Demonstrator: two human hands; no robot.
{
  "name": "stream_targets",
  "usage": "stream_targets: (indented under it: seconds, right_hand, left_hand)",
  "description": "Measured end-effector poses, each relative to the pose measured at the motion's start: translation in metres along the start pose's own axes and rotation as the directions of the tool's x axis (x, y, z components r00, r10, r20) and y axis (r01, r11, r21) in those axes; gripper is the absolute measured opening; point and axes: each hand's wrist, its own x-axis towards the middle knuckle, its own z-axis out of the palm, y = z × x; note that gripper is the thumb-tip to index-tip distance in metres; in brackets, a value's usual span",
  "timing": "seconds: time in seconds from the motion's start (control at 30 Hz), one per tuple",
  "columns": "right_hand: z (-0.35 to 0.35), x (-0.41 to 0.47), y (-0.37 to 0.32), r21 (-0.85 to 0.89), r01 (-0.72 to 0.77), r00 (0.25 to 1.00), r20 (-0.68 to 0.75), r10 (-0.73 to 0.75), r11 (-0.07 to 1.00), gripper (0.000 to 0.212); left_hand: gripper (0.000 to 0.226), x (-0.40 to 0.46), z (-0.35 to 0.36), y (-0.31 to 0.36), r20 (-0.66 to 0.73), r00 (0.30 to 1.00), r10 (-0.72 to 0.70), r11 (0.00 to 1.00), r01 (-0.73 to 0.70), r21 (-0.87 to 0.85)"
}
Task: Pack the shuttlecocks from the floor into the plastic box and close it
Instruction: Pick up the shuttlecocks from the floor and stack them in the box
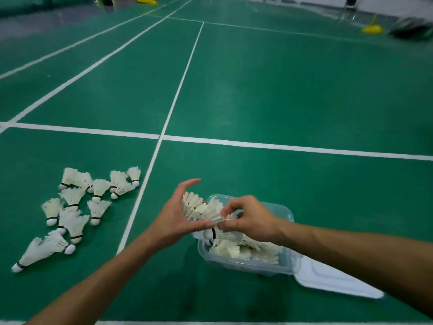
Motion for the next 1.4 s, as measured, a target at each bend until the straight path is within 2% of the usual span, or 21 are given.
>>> stream_targets:
  seconds: [0.17, 0.27, 0.4, 0.57, 0.7, 0.83, 0.9, 1.03, 1.1, 1.23, 1.4]
  right_hand:
    - [-0.025, -0.03, 0.035, 0.137, -0.021, 0.997, -0.073, 0.032, 0.99, 0.015]
    - [-0.026, -0.034, 0.052, 0.186, 0.0, 0.996, -0.091, 0.017, 0.983, 0.023]
    - [-0.017, -0.028, 0.075, 0.223, 0.029, 0.99, -0.139, 0.003, 0.974, 0.044]
    - [0.002, -0.027, 0.094, 0.301, 0.049, 0.962, -0.272, 0.036, 0.952, 0.062]
    - [0.01, -0.024, 0.096, 0.386, 0.077, 0.91, -0.404, 0.094, 0.919, 0.061]
    - [0.014, -0.022, 0.096, 0.453, 0.115, 0.87, -0.476, 0.131, 0.884, 0.053]
    - [0.015, -0.023, 0.095, 0.473, 0.119, 0.873, -0.469, 0.135, 0.873, 0.049]
    - [0.013, -0.028, 0.094, 0.492, 0.099, 0.929, -0.356, 0.096, 0.865, 0.055]
    - [0.011, -0.03, 0.096, 0.433, 0.096, 0.937, -0.343, 0.066, 0.896, 0.059]
    - [0.004, -0.032, 0.104, 0.199, 0.091, 0.95, -0.31, -0.025, 0.976, 0.058]
    - [0.001, -0.03, 0.11, 0.228, 0.086, 0.97, -0.241, -0.029, 0.97, 0.047]
  left_hand:
    - [0.103, 0.027, 0.036, 0.021, 0.109, 0.994, 0.001, 1.0, -0.002, 0.013]
    - [0.09, 0.033, 0.051, 0.026, 0.152, 0.988, -0.019, 0.997, 0.031, -0.075]
    - [0.082, 0.029, 0.049, 0.016, 0.112, 0.993, -0.043, 0.995, 0.052, -0.08]
    - [0.073, 0.019, 0.051, 0.003, 0.091, 0.985, -0.143, 0.962, 0.16, -0.221]
    - [0.068, 0.023, 0.067, -0.001, 0.165, 0.963, -0.214, 0.898, 0.26, -0.354]
    - [0.062, 0.029, 0.078, 0.0, 0.14, 0.962, -0.236, 0.872, 0.273, -0.406]
    - [0.058, 0.031, 0.078, 0.003, 0.111, 0.965, -0.238, 0.872, 0.263, -0.413]
    - [0.053, 0.03, 0.071, 0.006, 0.056, 0.965, -0.257, 0.869, 0.256, -0.423]
    - [0.055, 0.029, 0.065, 0.002, 0.046, 0.961, -0.274, 0.864, 0.267, -0.427]
    - [0.06, 0.026, 0.058, -0.005, 0.052, 0.955, -0.293, 0.849, 0.285, -0.445]
    - [0.059, 0.022, 0.054, -0.003, 0.086, 0.954, -0.288, 0.844, 0.295, -0.448]
